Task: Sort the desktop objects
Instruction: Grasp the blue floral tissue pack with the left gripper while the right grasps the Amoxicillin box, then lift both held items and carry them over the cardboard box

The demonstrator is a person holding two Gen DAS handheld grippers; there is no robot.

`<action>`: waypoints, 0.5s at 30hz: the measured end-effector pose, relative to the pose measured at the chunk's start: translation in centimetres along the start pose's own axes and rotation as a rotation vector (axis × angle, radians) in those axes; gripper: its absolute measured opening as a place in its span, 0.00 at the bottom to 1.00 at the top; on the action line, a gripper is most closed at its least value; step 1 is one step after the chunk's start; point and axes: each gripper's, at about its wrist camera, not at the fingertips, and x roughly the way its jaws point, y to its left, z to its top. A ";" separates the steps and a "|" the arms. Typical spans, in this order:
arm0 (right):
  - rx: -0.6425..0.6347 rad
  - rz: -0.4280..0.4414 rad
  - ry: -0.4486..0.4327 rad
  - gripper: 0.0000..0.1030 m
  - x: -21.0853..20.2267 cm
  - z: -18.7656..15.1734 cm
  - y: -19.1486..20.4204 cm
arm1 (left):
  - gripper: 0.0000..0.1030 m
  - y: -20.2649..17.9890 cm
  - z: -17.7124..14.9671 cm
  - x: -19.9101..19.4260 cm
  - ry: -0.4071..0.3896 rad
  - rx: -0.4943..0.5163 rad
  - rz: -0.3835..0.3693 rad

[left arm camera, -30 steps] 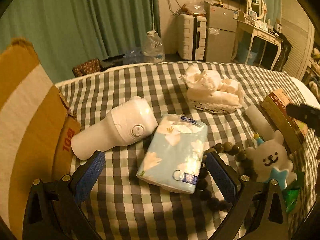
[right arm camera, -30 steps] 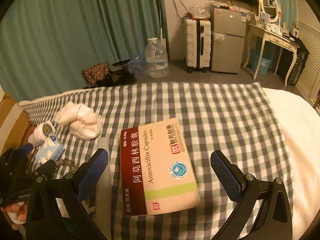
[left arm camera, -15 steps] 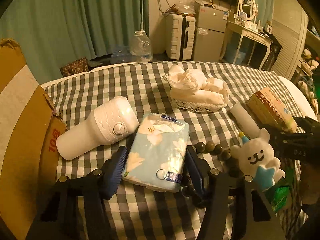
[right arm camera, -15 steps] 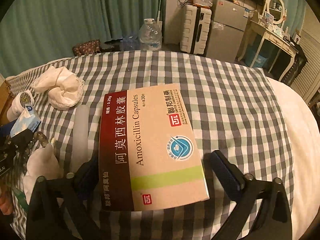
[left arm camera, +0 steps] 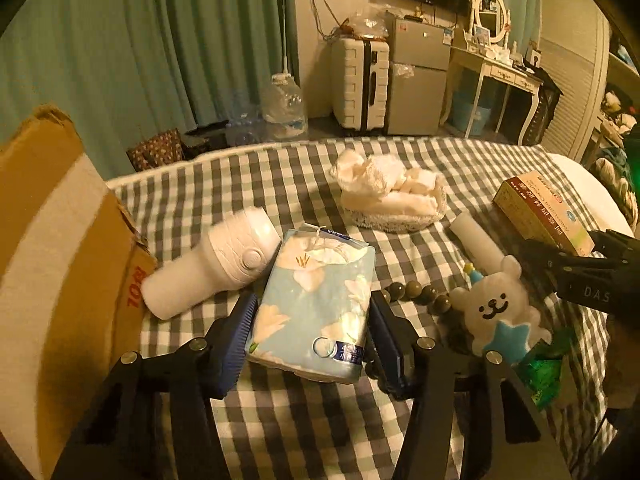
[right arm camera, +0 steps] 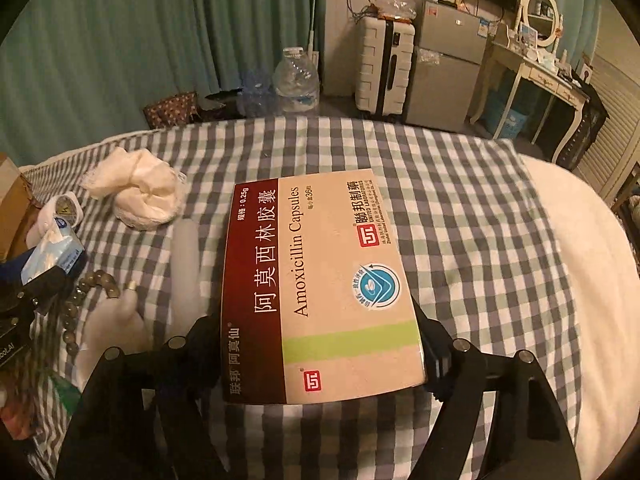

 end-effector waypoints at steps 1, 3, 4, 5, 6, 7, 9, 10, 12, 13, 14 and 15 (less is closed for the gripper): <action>0.001 0.002 -0.004 0.74 -0.1 0.2 -0.2 | 0.55 0.0 0.1 -0.3 -0.009 0.002 0.008; 0.010 0.007 -0.023 0.75 -0.8 0.4 -0.1 | 0.55 0.1 0.5 -0.8 -0.022 0.001 0.016; 0.012 0.008 -0.031 0.75 -1.2 0.4 -0.1 | 0.55 0.1 0.5 -1.0 -0.026 -0.002 0.021; 0.015 0.009 -0.041 0.75 -1.5 0.5 -0.1 | 0.55 0.2 0.6 -1.3 -0.032 -0.005 0.027; 0.020 0.010 -0.053 0.75 -2.0 0.6 -0.2 | 0.55 0.3 0.7 -1.6 -0.038 -0.006 0.033; 0.025 0.011 -0.061 0.75 -2.3 0.7 -0.2 | 0.55 0.3 0.8 -1.9 -0.044 -0.007 0.041; 0.032 0.016 -0.082 0.75 -3.2 0.9 -0.2 | 0.55 0.4 1.1 -2.6 -0.064 -0.009 0.060; 0.029 0.016 -0.095 0.75 -3.8 1.0 -0.3 | 0.55 0.4 1.3 -2.9 -0.075 -0.010 0.070; 0.018 0.006 -0.117 0.75 -4.6 1.2 0.0 | 0.55 0.4 1.5 -3.7 -0.094 -0.011 0.086; 0.017 0.001 -0.128 0.75 -5.1 1.2 0.0 | 0.56 0.5 1.7 -4.0 -0.100 -0.011 0.088; 0.019 0.003 -0.138 0.75 -5.6 1.0 0.0 | 0.55 0.8 1.6 -4.4 -0.109 -0.010 0.091; 0.024 0.009 -0.146 0.75 -6.1 1.1 0.0 | 0.55 0.8 1.6 -4.8 -0.120 -0.009 0.096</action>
